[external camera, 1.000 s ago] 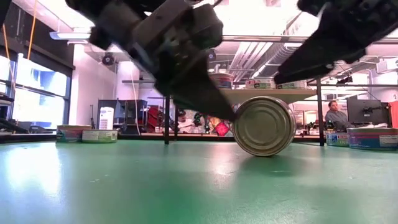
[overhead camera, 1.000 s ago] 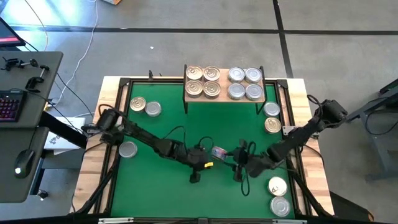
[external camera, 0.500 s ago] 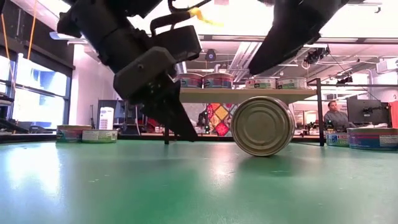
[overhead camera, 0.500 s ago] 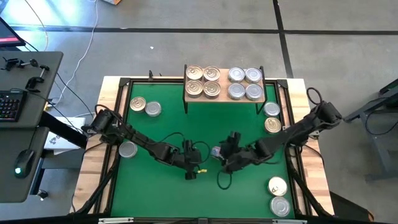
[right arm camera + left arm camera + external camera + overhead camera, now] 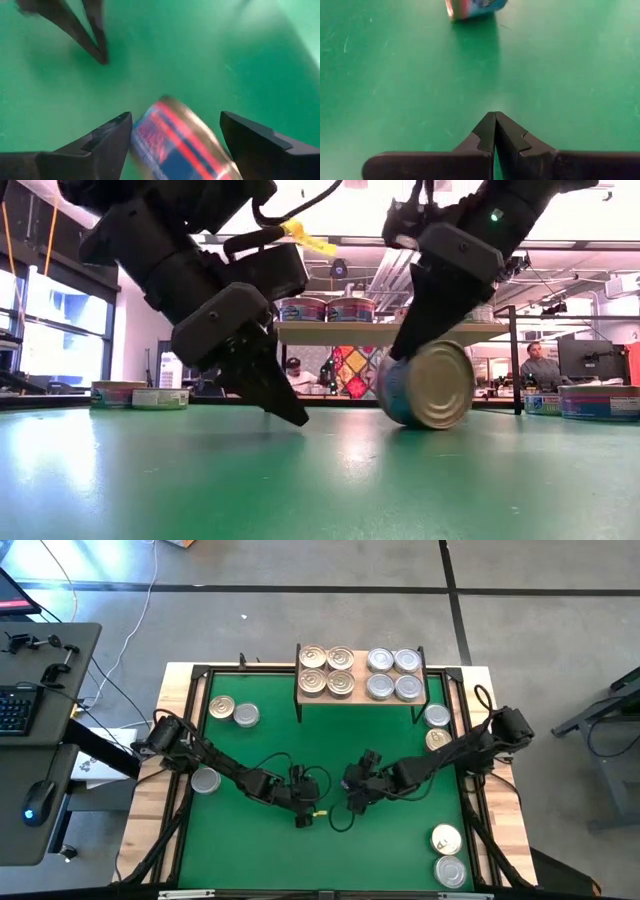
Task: Stack canned seafood by type on shelf
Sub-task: Stack the blue pink tuna can on top of the blue pink tuna can on the shelf
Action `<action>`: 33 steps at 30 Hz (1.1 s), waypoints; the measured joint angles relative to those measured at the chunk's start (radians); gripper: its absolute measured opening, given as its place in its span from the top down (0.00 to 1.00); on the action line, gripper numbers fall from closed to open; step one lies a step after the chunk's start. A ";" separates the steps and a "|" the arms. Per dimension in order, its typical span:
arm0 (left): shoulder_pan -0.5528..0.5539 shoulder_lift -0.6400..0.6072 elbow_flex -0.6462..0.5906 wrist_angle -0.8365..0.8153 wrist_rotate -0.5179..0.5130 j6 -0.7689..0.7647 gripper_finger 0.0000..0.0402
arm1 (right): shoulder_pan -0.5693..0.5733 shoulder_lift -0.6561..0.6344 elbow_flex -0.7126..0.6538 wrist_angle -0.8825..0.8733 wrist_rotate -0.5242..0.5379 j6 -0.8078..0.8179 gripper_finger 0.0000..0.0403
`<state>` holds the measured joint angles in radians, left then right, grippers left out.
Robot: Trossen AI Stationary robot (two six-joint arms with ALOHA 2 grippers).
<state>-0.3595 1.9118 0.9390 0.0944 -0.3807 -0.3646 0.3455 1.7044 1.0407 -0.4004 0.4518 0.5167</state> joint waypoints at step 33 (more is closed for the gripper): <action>0.000 0.000 -0.009 0.056 0.001 0.002 1.00 | -0.034 -0.042 0.148 -0.339 -0.227 -0.747 0.32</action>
<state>-0.3595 1.9118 0.9298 0.1507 -0.3798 -0.3626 0.3114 1.6626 1.1891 -0.7392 0.2248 -0.2303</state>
